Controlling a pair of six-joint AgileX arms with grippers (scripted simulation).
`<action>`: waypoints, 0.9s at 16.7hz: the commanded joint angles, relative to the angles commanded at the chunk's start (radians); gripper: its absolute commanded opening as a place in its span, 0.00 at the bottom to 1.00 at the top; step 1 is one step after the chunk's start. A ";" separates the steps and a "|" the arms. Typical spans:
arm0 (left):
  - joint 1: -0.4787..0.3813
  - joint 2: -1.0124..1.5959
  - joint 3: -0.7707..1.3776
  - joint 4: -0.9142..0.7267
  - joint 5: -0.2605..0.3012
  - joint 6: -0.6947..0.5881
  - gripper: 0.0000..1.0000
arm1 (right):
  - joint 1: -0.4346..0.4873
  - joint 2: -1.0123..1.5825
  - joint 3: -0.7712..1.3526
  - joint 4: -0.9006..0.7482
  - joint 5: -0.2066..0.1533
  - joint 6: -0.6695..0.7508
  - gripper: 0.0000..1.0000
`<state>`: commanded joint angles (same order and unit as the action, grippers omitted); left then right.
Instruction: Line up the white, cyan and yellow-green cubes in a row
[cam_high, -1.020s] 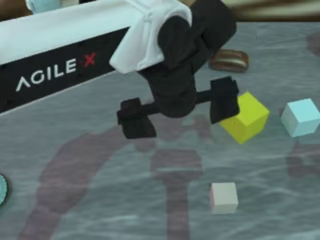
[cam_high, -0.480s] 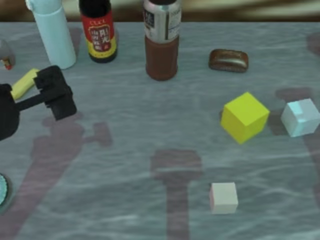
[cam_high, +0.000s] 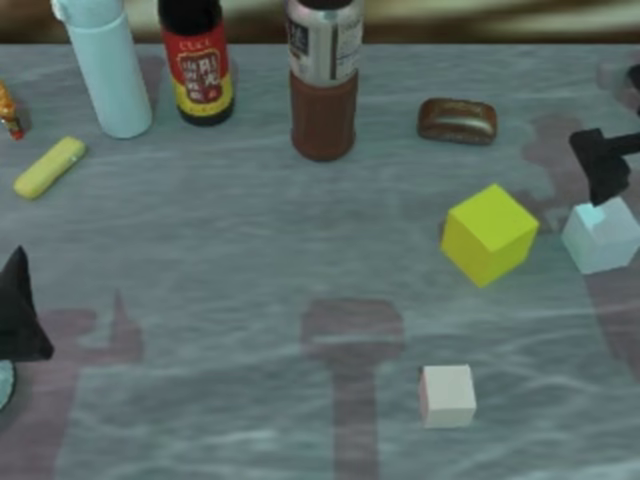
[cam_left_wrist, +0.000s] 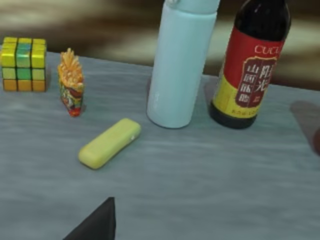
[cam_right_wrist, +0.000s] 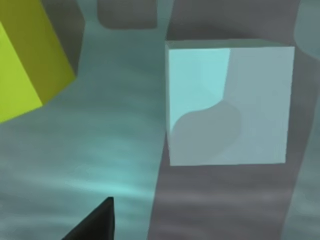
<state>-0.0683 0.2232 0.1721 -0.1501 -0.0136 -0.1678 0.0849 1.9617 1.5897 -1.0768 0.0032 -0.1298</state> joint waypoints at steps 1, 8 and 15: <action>0.024 -0.057 -0.048 0.039 0.003 0.043 1.00 | 0.002 0.059 0.051 -0.030 0.000 -0.004 1.00; 0.088 -0.223 -0.172 0.150 0.014 0.168 1.00 | 0.009 0.205 0.189 -0.106 0.000 -0.014 1.00; 0.088 -0.223 -0.172 0.150 0.014 0.168 1.00 | 0.007 0.230 0.137 -0.032 0.000 -0.015 1.00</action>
<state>0.0200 0.0000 0.0000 0.0000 0.0000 0.0000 0.0922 2.1916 1.7263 -1.1086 0.0030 -0.1447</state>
